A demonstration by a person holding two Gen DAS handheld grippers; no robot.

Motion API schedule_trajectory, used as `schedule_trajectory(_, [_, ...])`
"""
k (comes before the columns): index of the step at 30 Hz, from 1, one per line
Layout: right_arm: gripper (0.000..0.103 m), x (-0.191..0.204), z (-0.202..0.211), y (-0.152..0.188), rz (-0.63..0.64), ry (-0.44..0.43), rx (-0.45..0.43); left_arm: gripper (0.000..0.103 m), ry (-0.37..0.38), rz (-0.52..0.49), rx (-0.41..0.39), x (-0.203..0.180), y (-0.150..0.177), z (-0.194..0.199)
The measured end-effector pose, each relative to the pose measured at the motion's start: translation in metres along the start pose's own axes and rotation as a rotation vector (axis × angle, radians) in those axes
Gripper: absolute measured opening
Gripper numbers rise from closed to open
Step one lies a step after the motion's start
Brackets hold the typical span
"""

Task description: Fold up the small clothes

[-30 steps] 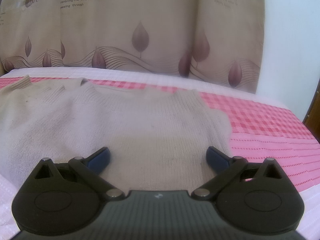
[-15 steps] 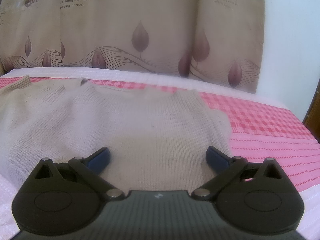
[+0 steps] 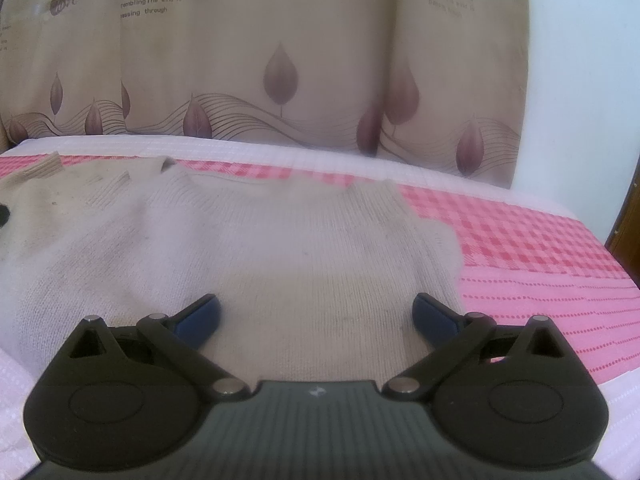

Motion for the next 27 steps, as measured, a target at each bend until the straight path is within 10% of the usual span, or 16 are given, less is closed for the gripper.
schedule_trajectory(8, [0.103, 0.0, 0.0, -0.001, 0.0, 0.001, -0.001, 0.031, 0.119, 0.144, 0.007, 0.006, -0.012, -0.021])
schedule_trajectory(27, [0.103, -0.019, 0.017, -0.004, -0.137, -0.126, -0.092, 0.02, 0.008, 0.351, -0.039, -0.075, -0.05, 0.007])
Point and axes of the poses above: each gripper's, at about its wrist camera, not at the fingertips, and z roughly against the way its jaws point, x to its left, y to its underside, the point moved 5 cm from there along -z, roughly the way its jaws point, and after that the axes turned 4 degrees about -z, right-handed, at the moved point
